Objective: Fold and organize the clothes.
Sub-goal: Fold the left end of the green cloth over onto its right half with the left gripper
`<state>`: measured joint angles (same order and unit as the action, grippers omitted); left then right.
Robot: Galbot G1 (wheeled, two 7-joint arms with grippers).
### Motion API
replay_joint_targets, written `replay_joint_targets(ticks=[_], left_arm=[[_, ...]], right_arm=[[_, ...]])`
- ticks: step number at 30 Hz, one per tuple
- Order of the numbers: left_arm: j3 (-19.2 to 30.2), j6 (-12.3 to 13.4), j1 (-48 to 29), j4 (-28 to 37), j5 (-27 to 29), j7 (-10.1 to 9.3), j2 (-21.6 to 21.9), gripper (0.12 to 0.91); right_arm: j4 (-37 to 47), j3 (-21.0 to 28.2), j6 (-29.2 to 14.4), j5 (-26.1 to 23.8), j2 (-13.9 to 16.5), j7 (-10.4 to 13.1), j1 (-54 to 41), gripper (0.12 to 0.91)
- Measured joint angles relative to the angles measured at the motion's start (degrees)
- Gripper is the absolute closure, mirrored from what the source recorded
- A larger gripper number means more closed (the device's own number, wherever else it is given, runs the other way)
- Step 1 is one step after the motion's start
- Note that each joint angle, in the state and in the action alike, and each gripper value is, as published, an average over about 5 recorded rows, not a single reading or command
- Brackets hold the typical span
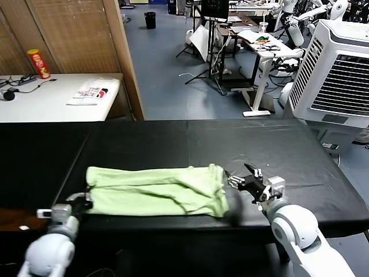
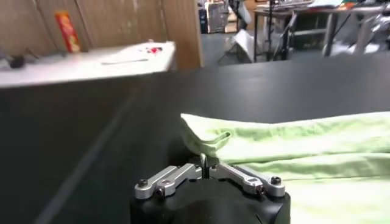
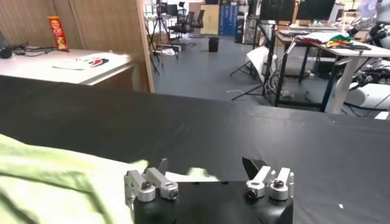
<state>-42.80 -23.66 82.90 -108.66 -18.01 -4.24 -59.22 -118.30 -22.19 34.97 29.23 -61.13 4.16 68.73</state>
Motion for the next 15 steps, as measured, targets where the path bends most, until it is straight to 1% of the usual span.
replay_joint_targets(ticks=[2,4,7,9,12,15], left_arm=[[-1.18,0.14,0.28,0.80,-0.48,-0.11,3.16,0.885],[-1.90,-0.33,0.51,0.90,-1.48,-0.50,5.40,0.885],[-1.92,-1.98,0.41,-0.63,-3.84,-2.05,6.77,0.885],[-1.22,-3.42,-0.05,-2.71,-5.90,-3.57,6.54,0.885],[0.73,-5.69,-1.06,-6.69,-9.35,-6.05,4.85,0.885],[3.59,-8.16,-2.40,-10.69,-14.42,-9.62,2.35,0.885]], right_arm=[[0.03,0.03,-0.05,-0.45,-0.33,0.01,0.33,0.227],[0.07,0.11,-0.04,-0.89,-0.74,0.08,0.64,0.227],[0.06,0.21,0.15,-1.42,-1.38,0.33,0.99,0.227],[0.00,0.15,0.24,-1.74,-1.72,0.45,1.27,0.227],[-0.09,-0.17,0.21,-2.34,-2.02,0.47,1.80,0.227],[-0.12,-0.73,0.07,-2.91,-2.27,0.47,2.47,0.227]])
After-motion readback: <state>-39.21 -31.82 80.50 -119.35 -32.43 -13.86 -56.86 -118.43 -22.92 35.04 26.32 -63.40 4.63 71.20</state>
